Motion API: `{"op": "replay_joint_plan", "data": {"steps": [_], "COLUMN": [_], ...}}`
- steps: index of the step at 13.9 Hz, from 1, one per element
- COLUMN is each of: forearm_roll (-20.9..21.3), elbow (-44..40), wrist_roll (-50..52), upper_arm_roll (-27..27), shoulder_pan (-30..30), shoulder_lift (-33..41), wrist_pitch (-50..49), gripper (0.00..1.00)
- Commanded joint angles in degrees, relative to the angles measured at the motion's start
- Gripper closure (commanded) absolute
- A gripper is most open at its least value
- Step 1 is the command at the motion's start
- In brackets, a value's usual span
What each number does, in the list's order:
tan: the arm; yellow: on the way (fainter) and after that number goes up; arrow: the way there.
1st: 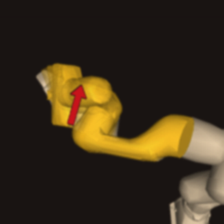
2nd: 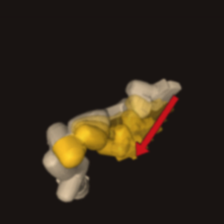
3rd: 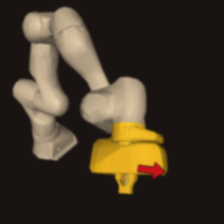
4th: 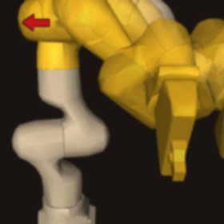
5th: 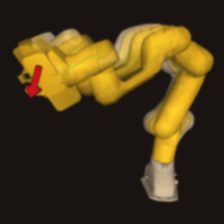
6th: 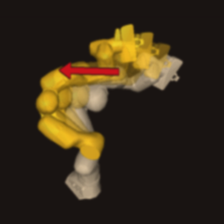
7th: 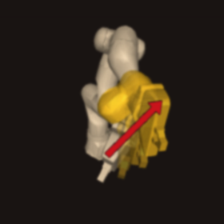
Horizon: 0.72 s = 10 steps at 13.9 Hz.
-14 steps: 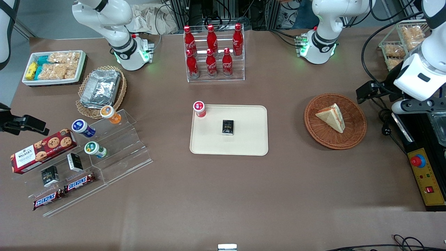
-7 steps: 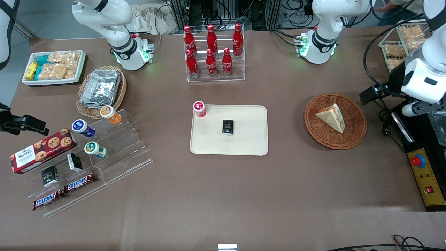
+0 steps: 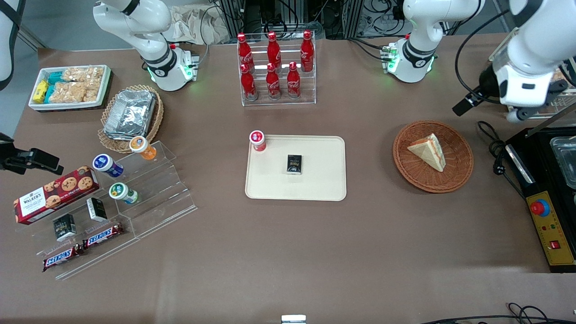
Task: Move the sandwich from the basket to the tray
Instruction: 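Move the left gripper over the wicker basket toward the wrapped sandwich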
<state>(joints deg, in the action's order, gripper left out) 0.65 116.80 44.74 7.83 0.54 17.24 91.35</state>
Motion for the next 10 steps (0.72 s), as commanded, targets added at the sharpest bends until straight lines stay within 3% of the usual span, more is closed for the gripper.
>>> {"op": "replay_joint_plan", "data": {"steps": [1,4,10], "forearm_roll": [0.6,-0.1,0.2], "elbow": [7.2,10.7,19.2], "wrist_roll": [1.9,1.9,7.6], "upper_arm_roll": [0.2,0.2,0.3], "shoulder_pan": [1.1,3.9,4.1], "shoulder_lift": [3.9,3.0,-6.4], "wrist_pitch": [3.9,9.3,25.4], "gripper": [0.00,0.00,0.00]}}
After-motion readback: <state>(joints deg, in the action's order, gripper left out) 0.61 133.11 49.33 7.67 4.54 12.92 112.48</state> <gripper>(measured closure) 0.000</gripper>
